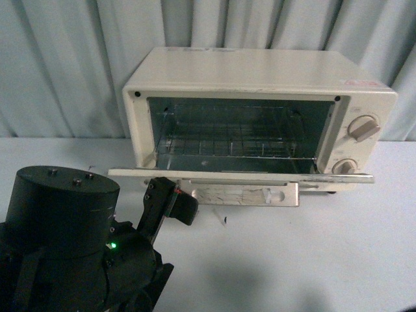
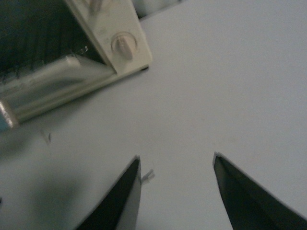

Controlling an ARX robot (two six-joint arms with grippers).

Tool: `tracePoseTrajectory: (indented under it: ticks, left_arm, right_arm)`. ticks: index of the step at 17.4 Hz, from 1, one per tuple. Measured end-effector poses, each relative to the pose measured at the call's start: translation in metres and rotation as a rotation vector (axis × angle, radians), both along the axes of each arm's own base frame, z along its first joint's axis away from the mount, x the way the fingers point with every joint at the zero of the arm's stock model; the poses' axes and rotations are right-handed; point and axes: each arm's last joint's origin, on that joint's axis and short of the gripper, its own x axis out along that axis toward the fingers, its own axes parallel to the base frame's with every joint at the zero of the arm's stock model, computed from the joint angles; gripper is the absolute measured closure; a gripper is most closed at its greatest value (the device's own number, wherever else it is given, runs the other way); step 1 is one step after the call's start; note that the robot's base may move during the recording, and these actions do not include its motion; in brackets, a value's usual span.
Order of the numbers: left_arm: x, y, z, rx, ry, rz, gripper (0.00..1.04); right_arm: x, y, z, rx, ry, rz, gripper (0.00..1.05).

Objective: Open oven

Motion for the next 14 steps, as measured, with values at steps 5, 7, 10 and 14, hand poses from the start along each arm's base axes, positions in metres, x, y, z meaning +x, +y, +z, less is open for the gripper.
tracePoseTrajectory:
  ticks: [5,7,10,14]
  left_arm:
    - [0.001,0.002,0.0,0.002,0.001,0.008,0.07]
    - [0.001,0.002,0.0,0.002,0.0,0.008,0.07]
    - [0.001,0.001,0.0,0.001,0.0,0.007,0.07]
    - [0.001,0.002,0.0,0.002,0.0,0.008,0.07]
  right_arm:
    - [-0.02,-0.03,0.058,-0.386,-0.377,0.184,1.03]
    - [-0.022,-0.033,0.056,-0.392,-0.363,0.188,1.03]
    - [-0.024,-0.035,0.057,-0.397,-0.362,0.194,1.03]
    - [-0.03,-0.046,0.058,-0.401,-0.369,0.184,1.03]
